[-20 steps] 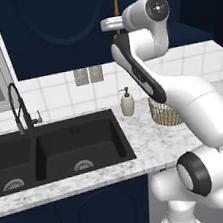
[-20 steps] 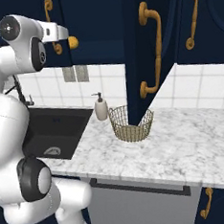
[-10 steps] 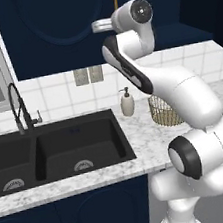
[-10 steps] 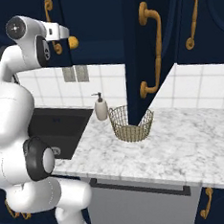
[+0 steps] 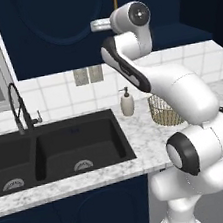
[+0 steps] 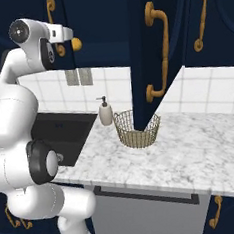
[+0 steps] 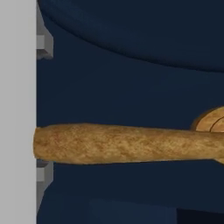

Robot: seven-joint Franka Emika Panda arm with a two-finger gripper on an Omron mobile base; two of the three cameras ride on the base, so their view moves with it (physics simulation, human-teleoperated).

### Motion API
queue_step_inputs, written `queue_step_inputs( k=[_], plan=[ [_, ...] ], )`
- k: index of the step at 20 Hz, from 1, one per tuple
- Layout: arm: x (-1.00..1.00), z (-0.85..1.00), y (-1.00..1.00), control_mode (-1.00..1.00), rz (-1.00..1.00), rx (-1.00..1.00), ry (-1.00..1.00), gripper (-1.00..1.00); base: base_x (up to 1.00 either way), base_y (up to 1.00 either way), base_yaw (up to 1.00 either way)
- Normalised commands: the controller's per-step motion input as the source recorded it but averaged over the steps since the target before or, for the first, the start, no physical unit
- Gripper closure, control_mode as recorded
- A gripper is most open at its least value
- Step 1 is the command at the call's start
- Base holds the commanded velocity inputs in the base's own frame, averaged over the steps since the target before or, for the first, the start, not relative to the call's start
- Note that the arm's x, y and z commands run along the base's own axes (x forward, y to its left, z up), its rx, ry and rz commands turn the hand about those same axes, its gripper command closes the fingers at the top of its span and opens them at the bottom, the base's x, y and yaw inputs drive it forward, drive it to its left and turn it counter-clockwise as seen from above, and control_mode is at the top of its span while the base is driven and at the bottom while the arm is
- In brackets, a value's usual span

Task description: Open the cabinet, pick up the bread from the cabinet and place it in the basket. Then move the basket to the dining counter.

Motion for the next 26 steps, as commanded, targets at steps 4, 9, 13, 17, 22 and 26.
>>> queue_step_inputs(
  k=[4,9,13,17,22,26],
  plan=[
    [0.35,-0.64,1.00,-1.00,0.27,0.00,-0.13,1.00,0.00,0.00,0.00],
    [-0.05,-0.35,1.00,-1.00,0.23,-0.06,-0.07,1.00,0.00,0.00,0.00],
    [-0.58,0.25,1.00,-1.00,0.15,-0.19,0.09,1.00,0.00,0.00,0.00],
    [-0.95,0.27,1.00,-1.00,0.11,-0.09,0.06,1.00,0.00,0.00,0.00],
    [-1.00,0.17,1.00,-1.00,0.01,-0.02,0.03,1.00,0.00,0.00,0.00],
    [-1.00,0.14,1.00,-1.00,0.00,-0.01,0.00,1.00,0.00,0.00,0.00]
  ],
)
